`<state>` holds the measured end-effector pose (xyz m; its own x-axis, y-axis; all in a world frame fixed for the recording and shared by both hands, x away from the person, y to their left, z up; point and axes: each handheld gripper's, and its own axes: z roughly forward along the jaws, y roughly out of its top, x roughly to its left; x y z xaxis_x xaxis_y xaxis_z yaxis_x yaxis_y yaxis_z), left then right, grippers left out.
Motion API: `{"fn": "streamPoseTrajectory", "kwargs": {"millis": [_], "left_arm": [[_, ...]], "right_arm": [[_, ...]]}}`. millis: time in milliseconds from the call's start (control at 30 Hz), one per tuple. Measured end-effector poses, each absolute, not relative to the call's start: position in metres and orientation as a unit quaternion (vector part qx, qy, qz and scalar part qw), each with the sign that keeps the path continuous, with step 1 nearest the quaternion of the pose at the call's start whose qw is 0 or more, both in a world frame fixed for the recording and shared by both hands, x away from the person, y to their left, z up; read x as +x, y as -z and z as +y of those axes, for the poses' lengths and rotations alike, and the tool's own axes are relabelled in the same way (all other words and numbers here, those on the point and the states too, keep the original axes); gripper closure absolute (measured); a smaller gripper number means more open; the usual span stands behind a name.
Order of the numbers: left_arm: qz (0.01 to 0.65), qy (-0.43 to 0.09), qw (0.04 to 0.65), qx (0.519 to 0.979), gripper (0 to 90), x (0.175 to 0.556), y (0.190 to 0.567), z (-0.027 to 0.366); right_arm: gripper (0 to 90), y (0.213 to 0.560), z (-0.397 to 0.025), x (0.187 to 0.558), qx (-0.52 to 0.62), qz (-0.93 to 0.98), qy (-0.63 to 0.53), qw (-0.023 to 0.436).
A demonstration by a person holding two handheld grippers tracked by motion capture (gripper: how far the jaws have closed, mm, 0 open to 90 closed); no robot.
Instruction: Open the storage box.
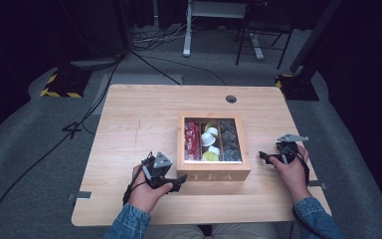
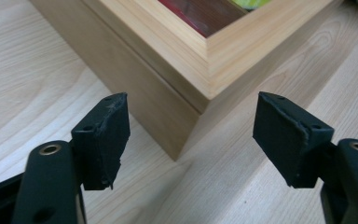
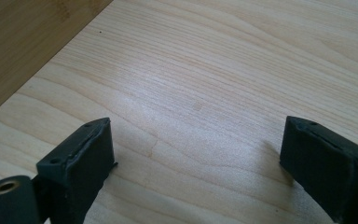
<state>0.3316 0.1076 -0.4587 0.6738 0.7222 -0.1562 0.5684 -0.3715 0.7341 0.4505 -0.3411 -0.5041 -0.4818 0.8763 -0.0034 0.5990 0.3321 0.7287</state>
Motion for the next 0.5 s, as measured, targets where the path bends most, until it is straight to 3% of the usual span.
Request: {"fn": "streamPoseTrajectory", "kwargs": {"millis": [200, 500], "left_arm": [[0.385, -0.112, 0.403, 0.823, 47.7, 0.3311, 0.4557, 0.1094], [0.377, -0.124, 0.395, 0.829, 52.6, 0.3292, 0.4499, 0.1097]], "right_arm": [[9.4, 0.5041, -0.341, 0.4505, 0.467, 0.79, -0.341, 0.203], [9.8, 0.5041, -0.341, 0.4505, 0.467, 0.79, -0.341, 0.203]]}}
